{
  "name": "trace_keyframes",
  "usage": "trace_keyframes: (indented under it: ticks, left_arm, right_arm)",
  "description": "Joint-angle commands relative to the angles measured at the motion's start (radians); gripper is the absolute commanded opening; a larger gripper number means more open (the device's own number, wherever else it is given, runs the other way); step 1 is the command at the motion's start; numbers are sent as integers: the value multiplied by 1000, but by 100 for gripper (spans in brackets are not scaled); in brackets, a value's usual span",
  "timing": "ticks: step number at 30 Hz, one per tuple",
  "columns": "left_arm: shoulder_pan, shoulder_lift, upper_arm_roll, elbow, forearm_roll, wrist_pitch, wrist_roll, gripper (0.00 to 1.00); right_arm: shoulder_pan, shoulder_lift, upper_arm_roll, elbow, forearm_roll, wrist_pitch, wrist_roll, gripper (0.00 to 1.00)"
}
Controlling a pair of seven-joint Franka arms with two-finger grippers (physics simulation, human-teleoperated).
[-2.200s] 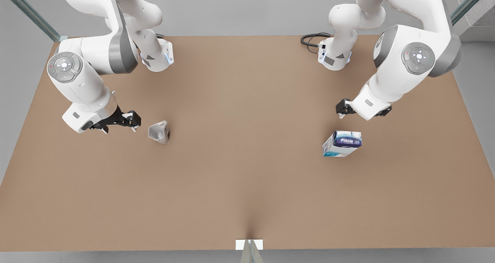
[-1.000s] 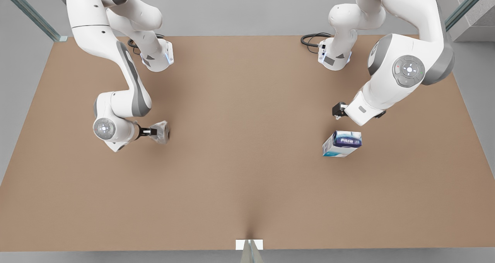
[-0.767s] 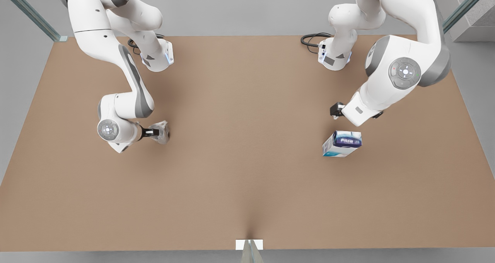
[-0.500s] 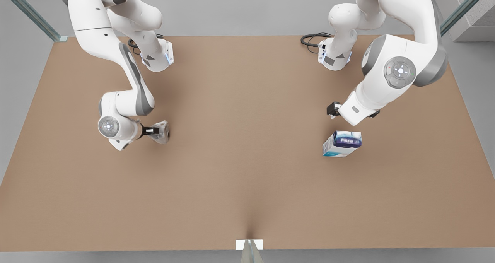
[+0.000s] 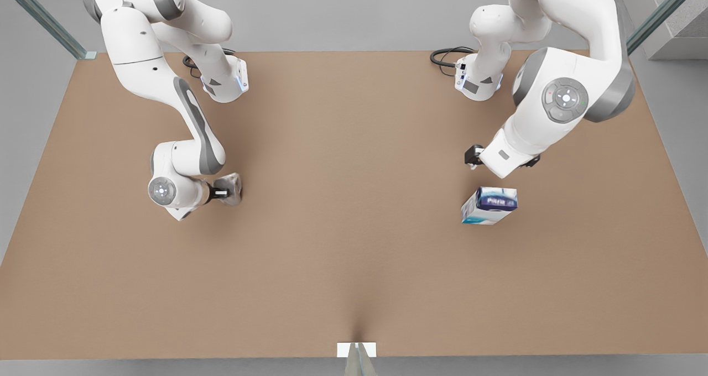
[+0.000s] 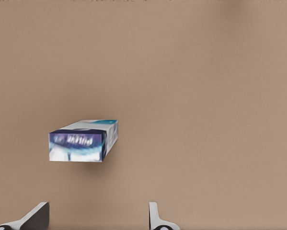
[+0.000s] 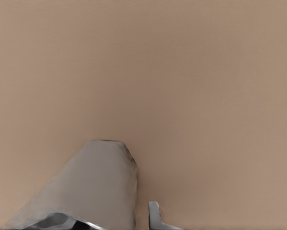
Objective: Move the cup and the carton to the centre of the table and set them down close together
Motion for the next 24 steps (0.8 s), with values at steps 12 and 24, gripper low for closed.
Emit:
trace_keyframes:
  ticks: [12,24]
  left_arm:
    - [67,4,1,-12,17,-10,478,100]
    - [145,-6,-5,-319,96,351,1262,100]
  right_arm:
    - [0,-3,14,19,-1,0,0,21]
    - [258,344,88,727,17,-55,21,21]
